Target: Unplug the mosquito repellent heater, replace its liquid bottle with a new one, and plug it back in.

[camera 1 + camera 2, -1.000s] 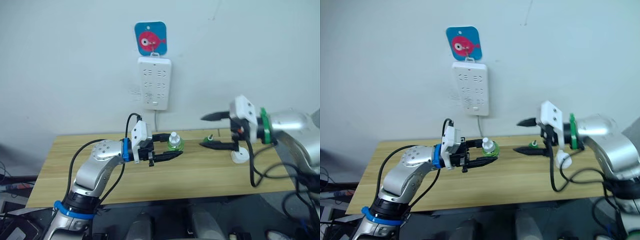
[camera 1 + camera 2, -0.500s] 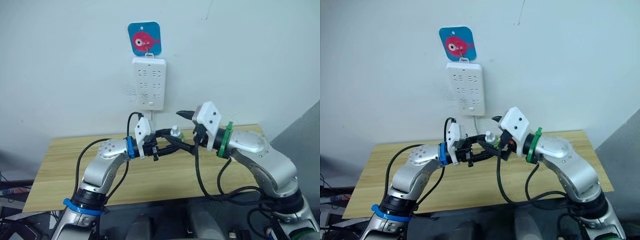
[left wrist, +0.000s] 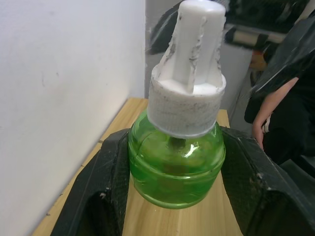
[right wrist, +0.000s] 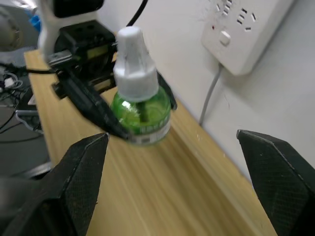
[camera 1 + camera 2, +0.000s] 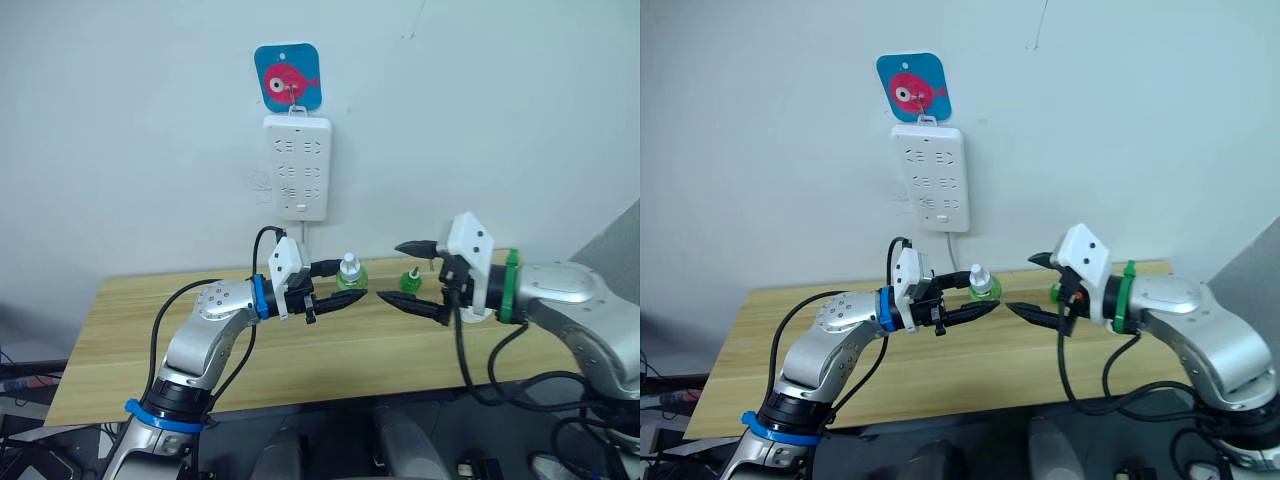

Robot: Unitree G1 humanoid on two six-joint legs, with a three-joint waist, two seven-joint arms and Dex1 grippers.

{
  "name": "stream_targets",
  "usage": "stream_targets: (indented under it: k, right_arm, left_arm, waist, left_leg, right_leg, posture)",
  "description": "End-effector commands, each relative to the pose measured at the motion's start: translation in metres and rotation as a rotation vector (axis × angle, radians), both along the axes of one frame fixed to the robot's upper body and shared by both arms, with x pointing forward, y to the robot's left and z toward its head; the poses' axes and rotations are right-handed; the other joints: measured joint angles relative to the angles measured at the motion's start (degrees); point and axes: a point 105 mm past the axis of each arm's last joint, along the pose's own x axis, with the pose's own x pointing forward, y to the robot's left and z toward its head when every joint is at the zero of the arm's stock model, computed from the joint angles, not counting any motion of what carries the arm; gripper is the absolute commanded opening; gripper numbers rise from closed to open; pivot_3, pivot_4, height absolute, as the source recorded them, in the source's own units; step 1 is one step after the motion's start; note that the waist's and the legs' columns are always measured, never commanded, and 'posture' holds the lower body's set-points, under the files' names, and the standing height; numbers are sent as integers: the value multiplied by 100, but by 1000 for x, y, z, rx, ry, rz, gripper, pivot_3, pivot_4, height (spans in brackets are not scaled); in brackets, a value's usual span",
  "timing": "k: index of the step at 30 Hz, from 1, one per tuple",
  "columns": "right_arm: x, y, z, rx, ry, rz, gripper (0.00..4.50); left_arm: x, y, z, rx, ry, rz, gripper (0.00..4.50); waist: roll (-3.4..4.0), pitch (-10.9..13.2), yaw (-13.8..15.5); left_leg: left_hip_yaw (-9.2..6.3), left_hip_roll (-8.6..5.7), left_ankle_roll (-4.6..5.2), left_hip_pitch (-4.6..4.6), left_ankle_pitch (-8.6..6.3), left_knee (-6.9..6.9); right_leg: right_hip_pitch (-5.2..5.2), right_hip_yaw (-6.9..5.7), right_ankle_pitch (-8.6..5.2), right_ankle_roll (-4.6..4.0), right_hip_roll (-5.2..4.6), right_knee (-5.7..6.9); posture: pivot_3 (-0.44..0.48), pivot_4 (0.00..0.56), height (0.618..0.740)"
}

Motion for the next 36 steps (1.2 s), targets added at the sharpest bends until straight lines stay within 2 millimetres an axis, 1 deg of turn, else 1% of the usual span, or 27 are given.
stream_targets:
  k: [1, 4, 7, 12, 17, 19, 23, 24, 26, 29, 33, 36]
  right_arm:
    - [-13, 5, 7, 6, -20, 69, 4367]
    - [-8, 18, 14, 52, -71, 53, 4367]
    - [8, 35, 20, 90, -148, -9, 4367]
    - [18, 58, 16, 100, -159, -18, 4367]
    - [26, 69, 14, 98, -174, -22, 4367]
    - [28, 71, 14, 106, -177, -30, 4367]
    - [27, 64, 17, 130, -163, -34, 4367]
    - [27, 59, 17, 128, -158, -39, 4367]
    - [25, 38, 17, 110, -140, -61, 4367]
    - [20, 18, 16, 77, -116, -70, 4367]
    - [13, -3, 16, 31, -93, -76, 4367]
    - [8, -11, 16, 6, -81, -67, 4367]
  left_arm:
    - [-1, -1, 9, -1, -50, -10, 2272]
    - [-1, -1, 8, 2, -51, -11, 2272]
    - [-2, -2, 8, 4, -51, -18, 2272]
    - [-3, -4, 8, 3, -52, -26, 2272]
    - [-4, -5, 8, 2, -54, -32, 2272]
    - [-4, -5, 8, 3, -56, -34, 2272]
    - [-5, -5, 7, 4, -55, -32, 2272]
    - [-5, -4, 7, 4, -54, -32, 2272]
    - [-6, -4, 6, 6, -51, -31, 2272]
    - [-6, -3, 5, 8, -49, -31, 2272]
    - [-7, -2, 4, 13, -48, -35, 2272]
    - [-7, -1, 4, 17, -48, -37, 2272]
  waist:
    - [0, 0, -14]
    - [0, 0, -25]
    - [0, 0, -32]
    - [0, 0, -21]
    - [0, 0, -22]
    - [0, 0, -27]
    - [0, 0, -27]
    - [0, 0, -25]
    - [0, 0, -14]
    - [0, 0, -7]
    - [0, 0, -18]
    - [0, 0, -37]
  left_leg:
    - [2, 0, 0, 1, 0, -1]
    - [4, 2, 0, 3, 0, -1]
    - [9, 6, 0, 5, 0, -2]
    - [3, 0, -1, 0, 0, -2]
    - [1, -3, -1, -1, 0, 0]
    - [1, -2, -1, -1, 0, -1]
    - [-1, -1, -1, -1, 0, -1]
    - [0, -1, -1, -1, 0, -1]
    - [-2, -3, -1, -2, 0, -1]
    - [-3, -7, 0, -6, 0, -1]
    - [3, -5, 1, -3, -1, 0]
    - [6, 0, 1, -1, -1, -1]
  right_leg:
    - [0, 1, -5, 8, 3, 1]
    - [0, 4, -5, 9, 7, 2]
    - [-2, 12, -5, 9, 8, 2]
    - [-2, 9, 0, 0, -1, 1]
    - [-2, 7, 8, -13, -6, 0]
    - [-3, 7, 8, -13, -6, 0]
    - [-3, 5, 8, -13, -6, 1]
    - [-3, 6, 8, -13, -6, 0]
    - [-2, 5, 8, -13, -7, 0]
    - [-2, 2, 8, -12, -11, -3]
    - [-2, 4, 6, -10, -8, -3]
    - [-2, 6, -5, 8, 1, -3]
  posture:
    - [-205, 143, 730]
    - [-205, 143, 730]
    - [-205, 143, 730]
    - [-205, 143, 730]
    - [-203, 139, 730]
    - [-203, 139, 730]
    - [-199, 137, 730]
    - [-199, 137, 730]
    - [-202, 138, 730]
    - [-208, 139, 730]
    - [-219, 140, 730]
    - [-224, 140, 730]
